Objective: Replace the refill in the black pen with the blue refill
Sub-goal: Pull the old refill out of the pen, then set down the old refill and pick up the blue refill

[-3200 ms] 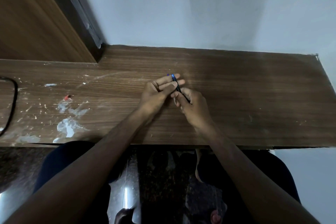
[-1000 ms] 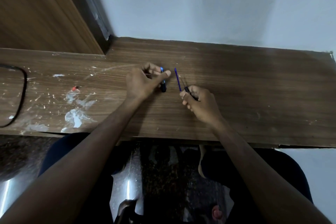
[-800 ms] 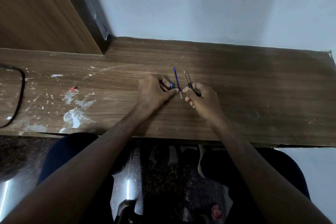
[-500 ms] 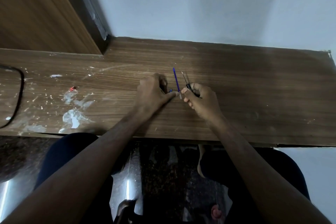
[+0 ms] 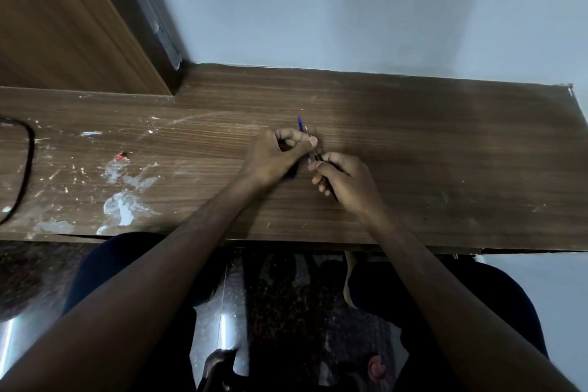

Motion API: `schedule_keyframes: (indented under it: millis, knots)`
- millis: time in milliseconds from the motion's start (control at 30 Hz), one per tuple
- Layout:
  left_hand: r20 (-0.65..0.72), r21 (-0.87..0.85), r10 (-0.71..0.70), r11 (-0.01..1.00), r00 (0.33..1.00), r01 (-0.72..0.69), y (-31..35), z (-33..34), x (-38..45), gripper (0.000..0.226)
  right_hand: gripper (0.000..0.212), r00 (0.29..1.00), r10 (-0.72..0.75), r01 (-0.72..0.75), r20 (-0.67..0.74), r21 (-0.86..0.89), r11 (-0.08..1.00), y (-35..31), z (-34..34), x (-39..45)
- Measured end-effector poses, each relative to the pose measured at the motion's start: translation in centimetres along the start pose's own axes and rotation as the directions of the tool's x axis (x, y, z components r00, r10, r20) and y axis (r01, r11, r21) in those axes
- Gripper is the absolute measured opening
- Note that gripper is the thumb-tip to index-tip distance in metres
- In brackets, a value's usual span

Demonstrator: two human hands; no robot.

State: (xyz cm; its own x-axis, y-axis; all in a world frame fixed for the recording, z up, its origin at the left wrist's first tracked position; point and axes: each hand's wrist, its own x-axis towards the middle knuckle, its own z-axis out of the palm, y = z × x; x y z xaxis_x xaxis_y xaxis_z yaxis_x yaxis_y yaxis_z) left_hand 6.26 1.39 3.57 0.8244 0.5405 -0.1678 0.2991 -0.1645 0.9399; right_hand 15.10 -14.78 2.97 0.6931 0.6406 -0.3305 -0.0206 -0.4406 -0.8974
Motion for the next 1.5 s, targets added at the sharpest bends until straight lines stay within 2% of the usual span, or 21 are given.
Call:
schedule_keyframes:
  millis: [133, 267, 367, 500, 633, 800, 900, 1033, 1200, 1300, 1400, 1500]
  knots:
    - [-0.181, -0.132, -0.066, 0.990, 0.981, 0.042, 0.1, -1.2, 1.2, 0.014, 0.019, 0.999, 0.034, -0.032, 0.028, -0.063, 0.998, 0.7, -1.2, -0.4]
    - [-0.276, -0.203, -0.127, 0.977, 0.953, 0.071, -0.2, -2.8, 2.4, 0.019, 0.020, 0.996, 0.058, -0.063, -0.073, -0.069, 0.996, 1.4, -3.1, -0.6]
    - [-0.297, -0.088, -0.105, 0.993, 0.949, 0.082, -0.4, -2.4, 2.7, 0.019, 0.019, 0.986, 0.062, -0.067, -0.154, -0.025, 0.997, 1.7, -4.3, -0.5]
    - [-0.203, 0.160, -0.008, 0.986, 0.979, 0.042, -0.1, 0.5, 2.2, 0.018, 0.019, 0.979, 0.074, -0.074, -0.189, 0.007, 0.997, 1.7, -4.8, -0.5]
    - [-0.221, 0.384, 0.020, 0.921, 0.975, 0.068, 0.2, 3.0, 2.4, 0.029, 0.019, 0.977, 0.077, -0.077, -0.200, 0.008, 0.997, 1.3, -4.7, -0.3]
    - [-0.302, 0.552, 0.043, 0.823, 0.952, 0.138, 0.3, 4.2, 2.5, 0.038, 0.017, 0.977, 0.087, -0.088, -0.196, 0.003, 0.996, 1.0, -4.5, -0.2]
    - [-0.334, 0.579, 0.102, 0.807, 0.937, 0.119, 0.4, 3.4, 2.6, 0.046, 0.017, 0.978, 0.085, -0.089, -0.191, -0.011, 0.996, 1.0, -4.4, -0.2]
    - [-0.339, 0.628, 0.119, 0.767, 0.933, 0.130, 0.2, 0.6, 3.2, 0.045, 0.017, 0.977, 0.092, -0.094, -0.195, -0.001, 0.996, 1.0, -4.5, -0.2]
    - [-0.280, 0.753, 0.105, 0.640, 0.954, 0.151, -0.1, 0.2, 3.4, 0.059, 0.015, 0.977, 0.089, -0.089, -0.194, 0.010, 0.996, 0.5, -3.7, -0.1]
    - [-0.241, 0.833, 0.144, 0.538, 0.960, 0.128, -0.1, 1.2, 3.4, 0.054, 0.024, 0.973, 0.077, -0.083, -0.218, -0.019, 0.996, 0.1, -3.2, 0.1]
    - [-0.231, 0.864, 0.111, 0.481, 0.967, 0.151, -0.2, 1.5, 3.4, 0.049, 0.029, 0.973, 0.070, -0.075, -0.219, -0.018, 0.997, 0.1, -2.9, 0.2]
    - [-0.231, 0.872, 0.072, 0.459, 0.970, 0.173, 0.0, 1.5, 3.5, 0.047, 0.009, 0.977, 0.051, -0.059, -0.205, -0.034, 0.998, 0.1, -2.5, 0.2]
